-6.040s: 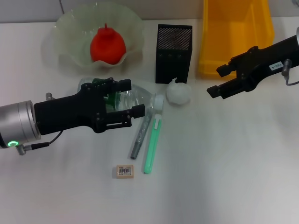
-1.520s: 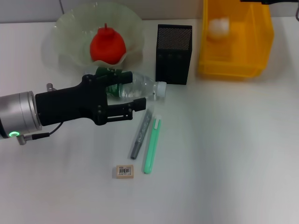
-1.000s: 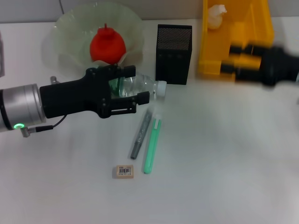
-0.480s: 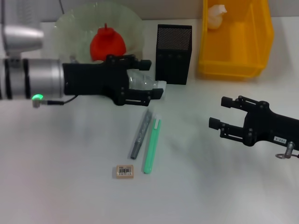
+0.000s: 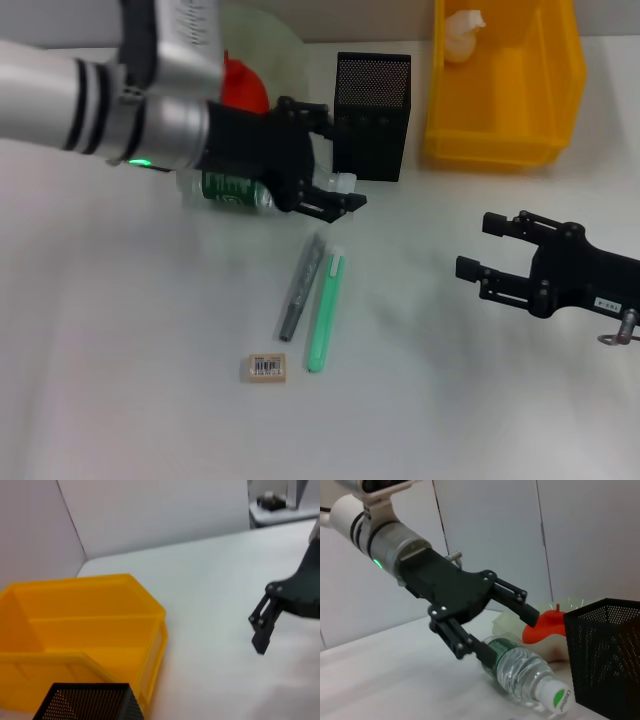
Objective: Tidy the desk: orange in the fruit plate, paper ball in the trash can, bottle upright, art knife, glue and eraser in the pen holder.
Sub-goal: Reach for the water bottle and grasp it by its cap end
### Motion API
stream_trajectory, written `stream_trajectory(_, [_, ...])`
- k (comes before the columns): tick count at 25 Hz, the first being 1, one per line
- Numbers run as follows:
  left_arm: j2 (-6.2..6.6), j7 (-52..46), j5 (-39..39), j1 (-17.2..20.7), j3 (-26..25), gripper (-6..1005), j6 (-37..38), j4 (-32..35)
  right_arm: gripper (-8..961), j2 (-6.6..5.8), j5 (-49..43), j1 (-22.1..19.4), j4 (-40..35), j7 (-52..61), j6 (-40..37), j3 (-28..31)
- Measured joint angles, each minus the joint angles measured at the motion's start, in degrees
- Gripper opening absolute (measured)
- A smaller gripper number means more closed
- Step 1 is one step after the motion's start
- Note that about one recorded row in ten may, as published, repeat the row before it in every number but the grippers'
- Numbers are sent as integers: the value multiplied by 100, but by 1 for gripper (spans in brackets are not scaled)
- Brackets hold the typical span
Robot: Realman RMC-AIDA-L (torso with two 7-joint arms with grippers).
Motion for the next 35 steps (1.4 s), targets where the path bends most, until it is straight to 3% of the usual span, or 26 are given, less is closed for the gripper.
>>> stream_trajectory(2, [-5, -101, 14, -104, 592, 824, -456, 31, 740, -10, 6, 4, -2, 21, 0, 0])
stream_trajectory(6, [-9, -155, 54, -135, 747, 824, -580, 32, 740, -11, 15, 4, -7, 26, -1, 0])
stream_trajectory(8, [-45, -336, 346, -241, 1274, 824, -1124, 34, 740, -13, 21, 4, -7, 27, -1, 0])
stream_trajectory(17, [-59, -585, 566, -356, 1992, 780, -1786, 39, 740, -17, 32, 0, -4, 29, 0, 8])
stream_trajectory(25, [-58, -695, 660, -369, 2368, 734, -2166, 30, 740, -13, 37, 0, -3, 30, 4, 9])
stream_trajectory(35, [-65, -807, 925, -377, 2444, 678, -2236, 26, 739, -13, 38, -9, -3, 30, 7, 9])
